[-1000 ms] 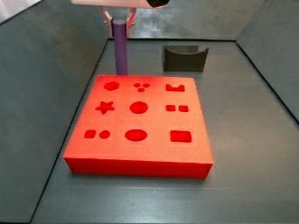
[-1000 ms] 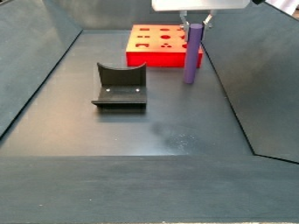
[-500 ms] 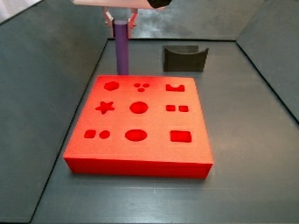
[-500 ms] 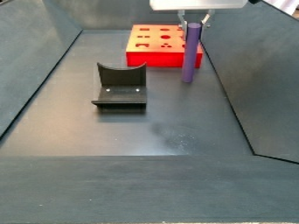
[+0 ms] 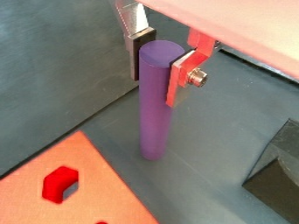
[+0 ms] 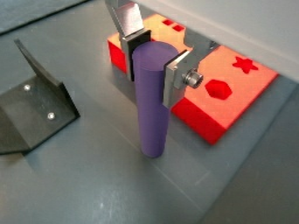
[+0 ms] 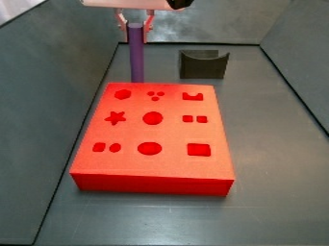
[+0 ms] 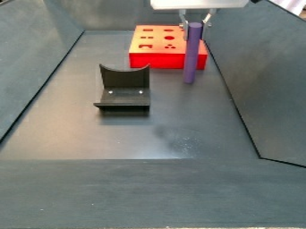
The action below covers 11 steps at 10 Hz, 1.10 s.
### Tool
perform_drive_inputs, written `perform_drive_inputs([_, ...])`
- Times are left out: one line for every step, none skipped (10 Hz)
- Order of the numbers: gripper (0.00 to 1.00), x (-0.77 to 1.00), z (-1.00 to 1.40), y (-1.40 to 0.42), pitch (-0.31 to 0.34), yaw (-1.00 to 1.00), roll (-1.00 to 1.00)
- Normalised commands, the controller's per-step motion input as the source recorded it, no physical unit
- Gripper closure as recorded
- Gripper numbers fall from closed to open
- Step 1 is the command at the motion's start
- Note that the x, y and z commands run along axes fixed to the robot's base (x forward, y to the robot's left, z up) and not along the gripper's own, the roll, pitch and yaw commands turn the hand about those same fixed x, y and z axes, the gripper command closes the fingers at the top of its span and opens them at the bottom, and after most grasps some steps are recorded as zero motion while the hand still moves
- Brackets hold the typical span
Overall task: Pick up the round object. Move up. Move to above the board. Insert the round object.
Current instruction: Move up, then move to above the board.
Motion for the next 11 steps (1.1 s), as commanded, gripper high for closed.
perform_drive_inputs([1.00, -0.06, 0.81, 0.07, 0.018, -0.04, 0.00])
perform_drive_inputs([1.00, -0.08, 0.75, 0.07, 0.022, -0.04, 0.00])
perform_drive_inputs([1.00, -0.06, 0.53, 0.04, 0.009, -0.04, -0.01])
perform_drive_inputs([1.00, -0.04, 0.42, 0.03, 0.011, -0.04, -0.01])
perform_drive_inputs([1.00, -0.02, 0.18, 0.02, 0.028, -0.04, -0.02])
perform_drive_inputs([1.00, -0.07, 1.00, 0.00, 0.291, 0.06, 0.37])
perform_drive_inputs([1.00, -0.07, 1.00, 0.00, 0.292, 0.06, 0.36])
perform_drive_inputs([1.00, -0.06, 1.00, 0.00, 0.256, 0.06, 0.35])
perform_drive_inputs([1.00, -0.03, 1.00, -0.02, 0.158, 0.06, 0.25])
perform_drive_inputs([1.00, -0.02, 0.96, -0.02, 0.124, 0.06, 0.20])
perform_drive_inputs([1.00, -0.01, 0.72, 0.00, 0.081, 0.05, 0.14])
